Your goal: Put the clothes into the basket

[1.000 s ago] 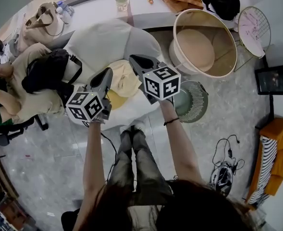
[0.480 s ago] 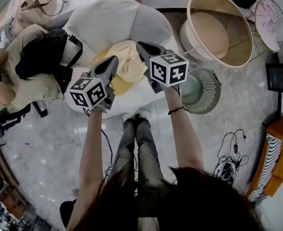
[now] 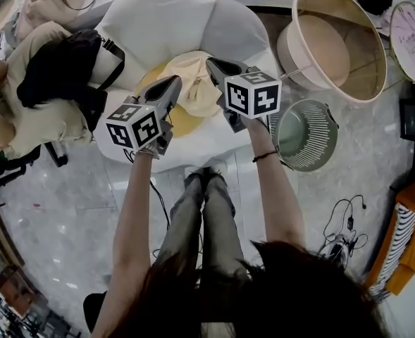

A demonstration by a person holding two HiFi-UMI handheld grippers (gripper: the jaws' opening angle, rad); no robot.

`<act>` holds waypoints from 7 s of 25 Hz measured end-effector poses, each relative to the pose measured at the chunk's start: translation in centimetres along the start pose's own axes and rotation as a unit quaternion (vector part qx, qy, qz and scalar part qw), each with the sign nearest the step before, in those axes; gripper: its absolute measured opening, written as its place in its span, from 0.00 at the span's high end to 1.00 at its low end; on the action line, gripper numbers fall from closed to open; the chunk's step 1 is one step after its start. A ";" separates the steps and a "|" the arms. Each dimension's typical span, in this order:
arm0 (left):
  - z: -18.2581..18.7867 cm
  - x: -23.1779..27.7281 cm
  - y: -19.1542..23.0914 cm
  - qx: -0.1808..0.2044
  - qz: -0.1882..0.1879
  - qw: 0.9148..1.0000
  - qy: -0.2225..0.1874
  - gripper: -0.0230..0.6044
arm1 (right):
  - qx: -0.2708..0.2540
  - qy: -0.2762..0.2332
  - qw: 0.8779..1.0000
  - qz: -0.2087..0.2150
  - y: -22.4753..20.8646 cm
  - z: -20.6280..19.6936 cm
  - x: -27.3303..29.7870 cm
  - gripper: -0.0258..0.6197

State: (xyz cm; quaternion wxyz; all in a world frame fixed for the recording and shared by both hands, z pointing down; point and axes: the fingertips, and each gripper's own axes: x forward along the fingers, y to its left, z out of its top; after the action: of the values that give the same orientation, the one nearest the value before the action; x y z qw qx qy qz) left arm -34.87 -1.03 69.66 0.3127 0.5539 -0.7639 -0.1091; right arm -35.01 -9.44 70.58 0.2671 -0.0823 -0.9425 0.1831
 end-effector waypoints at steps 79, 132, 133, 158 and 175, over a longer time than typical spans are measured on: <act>-18.5 10.5 14.6 -0.050 0.037 0.997 0.040 0.95 | 0.120 0.269 0.955 -0.034 -12.9 -26.5 20.6 0.88; 7.7 -3.0 -6.7 -0.044 0.017 0.999 0.005 0.95 | 0.110 0.182 0.977 -0.024 3.8 4.7 -0.6 0.88; 8.2 -3.2 -7.1 -0.043 0.016 0.999 0.003 0.95 | 0.110 0.180 0.977 -0.024 4.1 5.2 -0.9 0.88; 15.9 -6.1 -13.9 -0.018 -0.022 0.999 -0.031 0.95 | 0.112 0.124 0.985 -0.044 6.0 13.6 -9.6 0.88; 15.8 -5.0 -18.2 0.004 -0.088 0.996 -0.019 0.95 | 0.143 0.073 0.982 -0.098 4.2 13.7 -14.9 0.88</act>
State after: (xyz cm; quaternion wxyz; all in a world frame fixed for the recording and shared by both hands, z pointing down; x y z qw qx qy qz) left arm -29.26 -5.90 46.20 0.2846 0.6181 -0.7185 -0.1435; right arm -29.52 -13.41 51.08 0.3607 0.0366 -0.8883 0.2820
